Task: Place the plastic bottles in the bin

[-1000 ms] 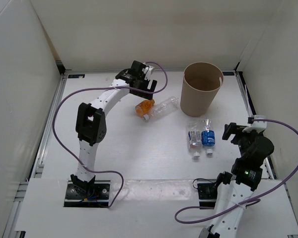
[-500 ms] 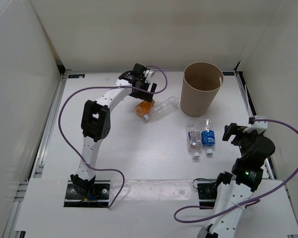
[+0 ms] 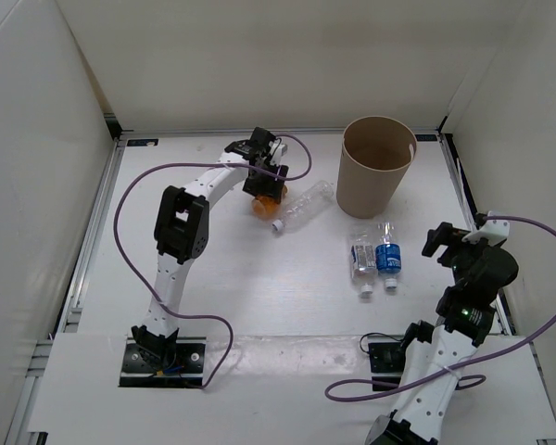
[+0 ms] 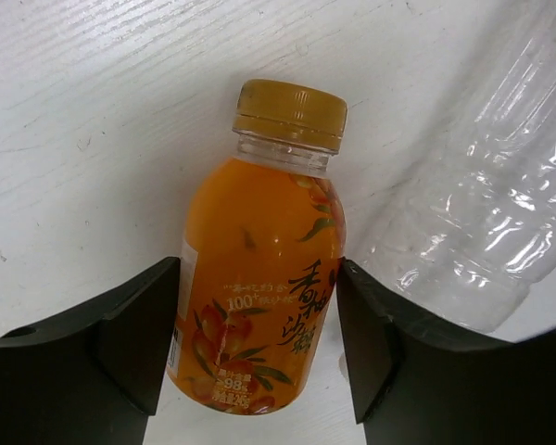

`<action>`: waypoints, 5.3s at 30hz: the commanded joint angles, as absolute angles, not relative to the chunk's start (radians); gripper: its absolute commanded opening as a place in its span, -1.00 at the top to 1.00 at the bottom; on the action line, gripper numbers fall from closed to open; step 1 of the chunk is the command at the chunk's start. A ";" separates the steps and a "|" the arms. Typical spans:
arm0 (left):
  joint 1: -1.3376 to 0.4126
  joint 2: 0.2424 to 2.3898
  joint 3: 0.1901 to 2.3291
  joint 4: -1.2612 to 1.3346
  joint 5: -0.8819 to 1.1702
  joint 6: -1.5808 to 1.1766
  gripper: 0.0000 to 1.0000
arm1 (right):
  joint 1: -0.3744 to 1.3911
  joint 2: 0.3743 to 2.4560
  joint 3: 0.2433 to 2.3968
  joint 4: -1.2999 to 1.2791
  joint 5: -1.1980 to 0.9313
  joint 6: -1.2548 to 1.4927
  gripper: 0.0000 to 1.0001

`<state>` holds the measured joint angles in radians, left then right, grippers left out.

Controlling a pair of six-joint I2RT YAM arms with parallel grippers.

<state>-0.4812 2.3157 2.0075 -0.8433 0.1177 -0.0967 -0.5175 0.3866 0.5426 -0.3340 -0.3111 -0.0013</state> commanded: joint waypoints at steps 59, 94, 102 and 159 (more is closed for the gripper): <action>-0.778 2.413 2.639 -0.414 0.150 -0.503 -0.52 | -0.338 0.376 0.534 -0.275 -0.198 0.057 -0.81; -0.600 1.793 1.611 -0.569 0.066 -0.067 -1.00 | -0.350 0.379 0.636 -0.574 -0.432 -0.413 -0.81; -0.607 1.919 1.684 -0.574 0.058 -0.075 -1.00 | -0.305 0.273 0.752 -0.977 -0.269 -0.684 -0.81; -0.534 2.089 2.215 -0.615 -0.089 -0.206 -0.24 | -0.357 0.291 0.652 -0.614 -0.146 -0.508 -0.81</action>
<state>-0.5297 2.2642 2.1307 -0.7753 -0.0132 -0.2173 -0.3565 0.2920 0.6361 -0.6758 -0.1112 -0.5438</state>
